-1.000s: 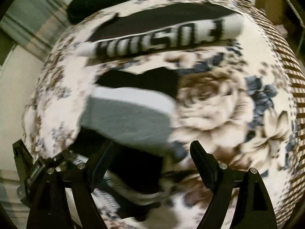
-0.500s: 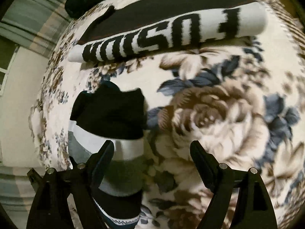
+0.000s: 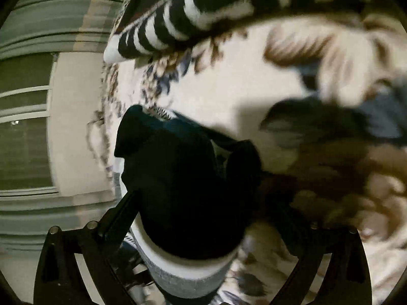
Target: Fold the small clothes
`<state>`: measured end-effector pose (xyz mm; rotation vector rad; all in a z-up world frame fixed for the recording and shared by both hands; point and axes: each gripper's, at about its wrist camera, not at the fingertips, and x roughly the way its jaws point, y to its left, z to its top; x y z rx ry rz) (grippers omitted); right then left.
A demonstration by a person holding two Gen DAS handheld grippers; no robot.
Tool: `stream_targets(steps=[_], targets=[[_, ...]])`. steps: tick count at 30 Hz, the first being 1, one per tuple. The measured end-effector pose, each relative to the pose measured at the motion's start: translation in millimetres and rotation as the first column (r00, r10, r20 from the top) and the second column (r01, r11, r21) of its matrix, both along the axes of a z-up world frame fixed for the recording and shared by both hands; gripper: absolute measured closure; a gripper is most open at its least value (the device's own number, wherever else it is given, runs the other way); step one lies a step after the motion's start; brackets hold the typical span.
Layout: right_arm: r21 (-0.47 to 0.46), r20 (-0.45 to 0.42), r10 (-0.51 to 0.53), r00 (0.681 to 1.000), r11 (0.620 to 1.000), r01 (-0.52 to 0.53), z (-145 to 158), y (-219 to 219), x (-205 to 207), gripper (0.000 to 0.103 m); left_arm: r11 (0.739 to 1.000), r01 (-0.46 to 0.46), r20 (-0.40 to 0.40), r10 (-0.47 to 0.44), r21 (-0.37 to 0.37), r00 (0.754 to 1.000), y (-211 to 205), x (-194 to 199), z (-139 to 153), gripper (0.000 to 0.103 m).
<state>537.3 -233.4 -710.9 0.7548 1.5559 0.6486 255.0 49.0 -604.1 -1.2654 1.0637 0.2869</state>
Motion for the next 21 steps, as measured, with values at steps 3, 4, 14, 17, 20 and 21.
stream_targets(steps=[3,4,14,17,20,21], targets=[[0.031,0.006,-0.025,1.0,0.999,0.025,-3.7,3.6,-0.1,0.008,0.997,0.004,0.027,-0.006,0.079,1.0,-5.6,10.3,13.7,0.017],[0.046,0.02,-0.041,0.999,0.998,0.04,-1.4,3.8,-1.0,0.022,0.994,0.012,0.048,-0.018,0.11,0.999,-7.6,14.6,20.6,0.029],[0.053,0.002,-0.39,0.921,0.92,0.39,40.0,-55.1,-110.3,0.076,0.879,0.413,0.072,-0.44,0.239,0.895,-12.7,102.1,49.1,0.051],[-0.013,-0.041,-0.5,0.865,0.866,0.5,54.3,-80.2,-197.5,0.076,0.714,0.664,0.066,-0.69,0.221,0.721,-48.2,142.7,38.7,0.048],[-0.065,-0.139,-0.552,0.822,0.834,0.549,42.4,-90.8,-249.6,0.067,0.56,0.787,-0.015,-0.812,0.26,0.583,-73.1,157.2,38.3,0.043],[-0.109,-0.138,-0.549,0.825,0.836,0.538,40.7,-95.5,-252.6,0.057,0.55,0.793,-0.014,-0.819,0.262,0.573,-73.0,157.1,41.9,0.041]])
